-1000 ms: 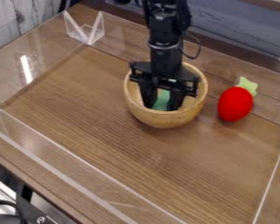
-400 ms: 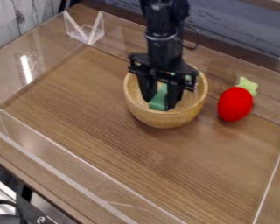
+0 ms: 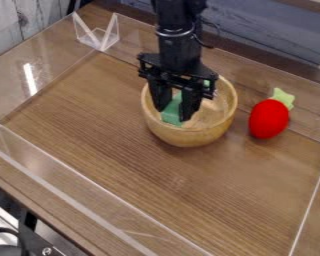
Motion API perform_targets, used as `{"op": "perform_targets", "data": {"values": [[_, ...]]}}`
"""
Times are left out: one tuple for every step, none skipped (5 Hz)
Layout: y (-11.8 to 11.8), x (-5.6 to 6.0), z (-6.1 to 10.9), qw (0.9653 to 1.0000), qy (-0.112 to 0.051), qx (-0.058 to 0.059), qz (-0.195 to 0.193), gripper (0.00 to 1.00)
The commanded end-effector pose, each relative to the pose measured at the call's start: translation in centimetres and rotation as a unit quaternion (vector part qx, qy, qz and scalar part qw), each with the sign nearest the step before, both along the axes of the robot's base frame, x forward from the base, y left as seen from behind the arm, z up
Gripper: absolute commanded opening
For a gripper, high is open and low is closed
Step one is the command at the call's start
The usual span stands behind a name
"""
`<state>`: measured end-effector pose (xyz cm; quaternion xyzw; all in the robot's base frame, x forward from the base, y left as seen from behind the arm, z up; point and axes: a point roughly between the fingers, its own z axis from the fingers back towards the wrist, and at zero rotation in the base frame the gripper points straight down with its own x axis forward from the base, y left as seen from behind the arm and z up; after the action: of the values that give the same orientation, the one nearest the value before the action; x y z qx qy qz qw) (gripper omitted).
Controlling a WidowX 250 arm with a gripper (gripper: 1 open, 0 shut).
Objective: Remove the green block from the brown bowl and put it on the table
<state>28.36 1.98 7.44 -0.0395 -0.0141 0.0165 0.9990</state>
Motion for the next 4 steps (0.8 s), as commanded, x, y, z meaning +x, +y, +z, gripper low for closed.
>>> {"op": "perform_targets", "data": {"values": [[1.3, 0.8, 1.3, 0.9997, -0.025, 0.002, -0.007, 0.00], [1.6, 0.8, 0.5, 0.9996, -0.024, 0.002, -0.016, 0.00], [1.9, 0.7, -0.2, 0.9994, -0.023, 0.002, -0.025, 0.00], [2.2, 1.4, -0.9, 0.9993, -0.022, 0.003, -0.030, 0.00]]}}
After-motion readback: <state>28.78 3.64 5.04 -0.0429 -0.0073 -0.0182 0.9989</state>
